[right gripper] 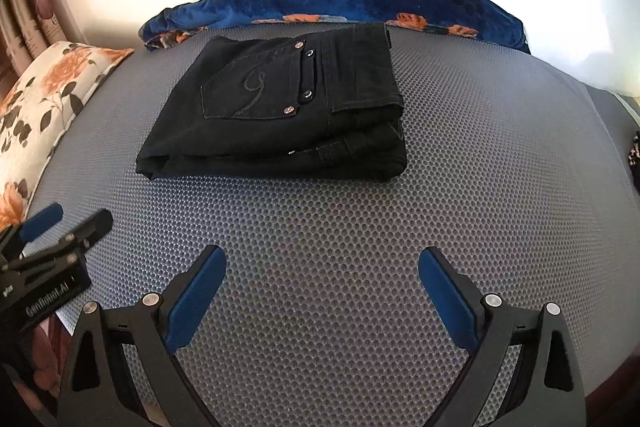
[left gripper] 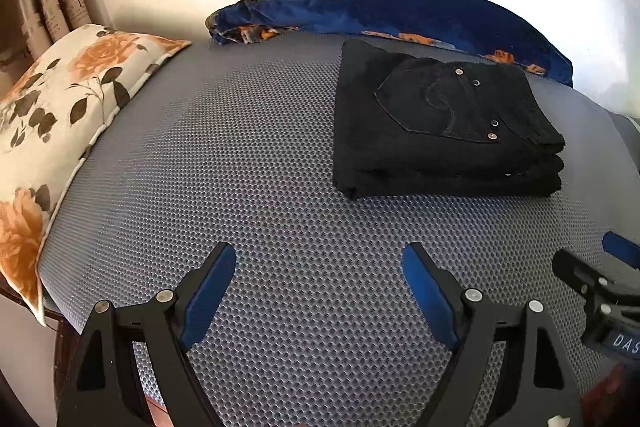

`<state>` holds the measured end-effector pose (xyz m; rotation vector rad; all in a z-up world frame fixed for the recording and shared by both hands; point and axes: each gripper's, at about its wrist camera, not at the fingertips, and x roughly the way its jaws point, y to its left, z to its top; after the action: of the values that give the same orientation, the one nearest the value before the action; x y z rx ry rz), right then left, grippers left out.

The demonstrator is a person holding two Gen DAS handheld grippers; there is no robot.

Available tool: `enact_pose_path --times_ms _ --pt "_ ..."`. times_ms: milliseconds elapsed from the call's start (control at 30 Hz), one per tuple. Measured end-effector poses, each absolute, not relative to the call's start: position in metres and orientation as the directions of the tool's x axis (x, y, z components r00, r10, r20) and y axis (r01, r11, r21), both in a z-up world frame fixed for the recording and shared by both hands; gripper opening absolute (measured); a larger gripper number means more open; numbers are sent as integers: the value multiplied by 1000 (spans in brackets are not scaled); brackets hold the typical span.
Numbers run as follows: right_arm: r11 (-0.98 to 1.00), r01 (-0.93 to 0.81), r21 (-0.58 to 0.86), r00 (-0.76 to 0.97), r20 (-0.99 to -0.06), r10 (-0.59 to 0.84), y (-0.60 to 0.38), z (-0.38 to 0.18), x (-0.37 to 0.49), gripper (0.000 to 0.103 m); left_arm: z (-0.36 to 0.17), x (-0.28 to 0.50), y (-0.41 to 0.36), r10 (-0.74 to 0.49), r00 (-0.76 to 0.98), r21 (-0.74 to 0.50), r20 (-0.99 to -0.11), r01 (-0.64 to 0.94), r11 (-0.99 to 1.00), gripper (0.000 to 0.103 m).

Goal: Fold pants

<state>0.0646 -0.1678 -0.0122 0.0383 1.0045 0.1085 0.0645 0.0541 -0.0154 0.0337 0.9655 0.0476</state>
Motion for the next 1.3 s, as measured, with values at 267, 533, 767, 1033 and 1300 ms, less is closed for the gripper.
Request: enact_pose_path --times_ms 267,533,767,1033,1300 --pt "994 -78 79 525 -844 109 -165 -15 65 97 -19 66 53 47 563 49 -825 -11 999 83" --pt "994 -77 82 520 -847 111 -165 -16 66 97 -21 66 51 44 559 50 -828 -5 999 83" --pt "993 -81 84 518 -848 114 -165 -16 65 97 -21 65 50 46 557 55 -830 0 998 83" --pt "994 -79 82 518 -848 111 -165 -16 64 97 -21 64 47 47 561 62 -827 7 998 83" --pt "993 -80 86 519 -847 115 -165 -15 64 97 -21 65 47 52 562 68 -826 7 998 83"
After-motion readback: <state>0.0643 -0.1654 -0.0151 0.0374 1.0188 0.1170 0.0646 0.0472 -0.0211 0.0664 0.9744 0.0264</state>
